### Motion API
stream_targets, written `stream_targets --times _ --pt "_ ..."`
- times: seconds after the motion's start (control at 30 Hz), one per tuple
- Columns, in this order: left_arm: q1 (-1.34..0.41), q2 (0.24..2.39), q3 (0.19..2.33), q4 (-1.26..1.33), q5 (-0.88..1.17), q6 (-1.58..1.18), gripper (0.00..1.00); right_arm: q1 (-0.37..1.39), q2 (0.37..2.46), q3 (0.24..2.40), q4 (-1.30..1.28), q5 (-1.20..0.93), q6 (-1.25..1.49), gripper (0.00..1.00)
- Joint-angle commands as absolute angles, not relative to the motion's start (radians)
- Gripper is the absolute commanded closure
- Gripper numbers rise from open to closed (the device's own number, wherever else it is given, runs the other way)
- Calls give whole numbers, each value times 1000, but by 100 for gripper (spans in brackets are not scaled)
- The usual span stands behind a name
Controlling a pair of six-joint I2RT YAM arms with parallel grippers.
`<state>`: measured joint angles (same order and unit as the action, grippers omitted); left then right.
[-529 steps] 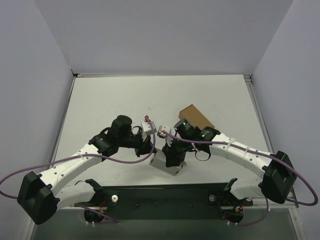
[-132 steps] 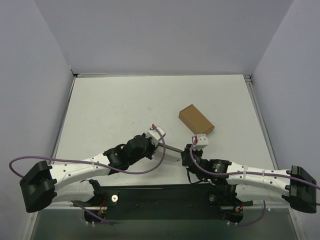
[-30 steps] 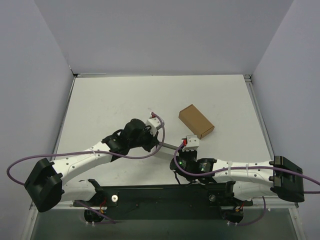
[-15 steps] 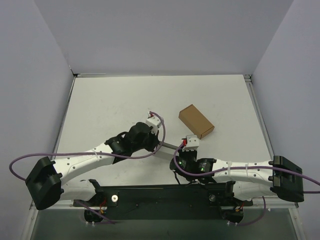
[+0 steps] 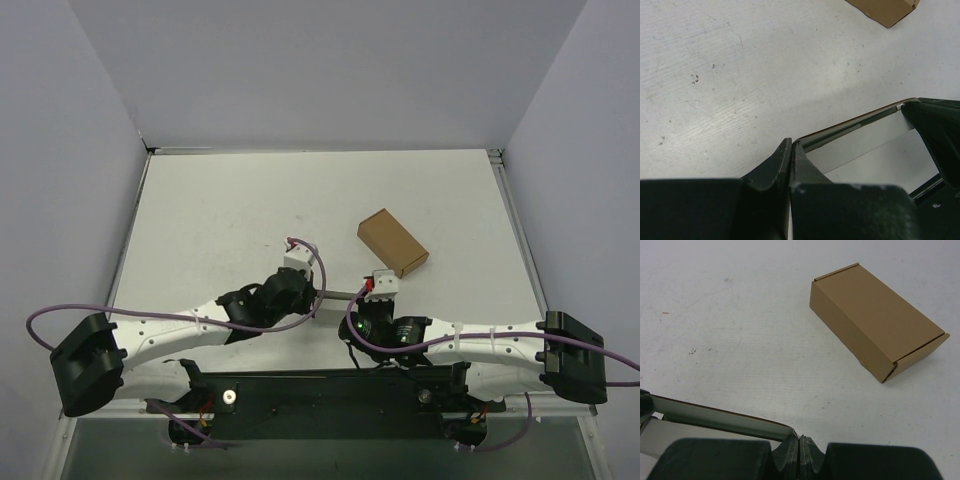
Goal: Fold the paper box
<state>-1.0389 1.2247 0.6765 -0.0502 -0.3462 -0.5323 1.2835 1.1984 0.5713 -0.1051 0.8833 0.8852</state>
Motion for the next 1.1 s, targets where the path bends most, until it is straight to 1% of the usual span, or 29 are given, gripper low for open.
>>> stream_targets --times 0.0,0.07,0.3,0.53,0.8,1.07 --pt "-1081 1224 635 -20 -365 -641 100 1290 1232 569 -155 818 897 100" --pt "-1094 1215 608 29 -376 -663 100 1290 1235 568 -152 816 897 100" --pt "-1117 1227 617 55 -420 -721 100 1298 1247 575 -152 816 896 100" --pt "-1155 1236 578 138 -468 -798 100 1302 1246 569 -150 816 900 100" --pt "-1177 1256 572 158 -485 -819 100 1305 1249 571 -149 818 902 100" --pt "-1255 1218 473 210 -598 -827 100 1308 1241 560 -147 822 911 100"
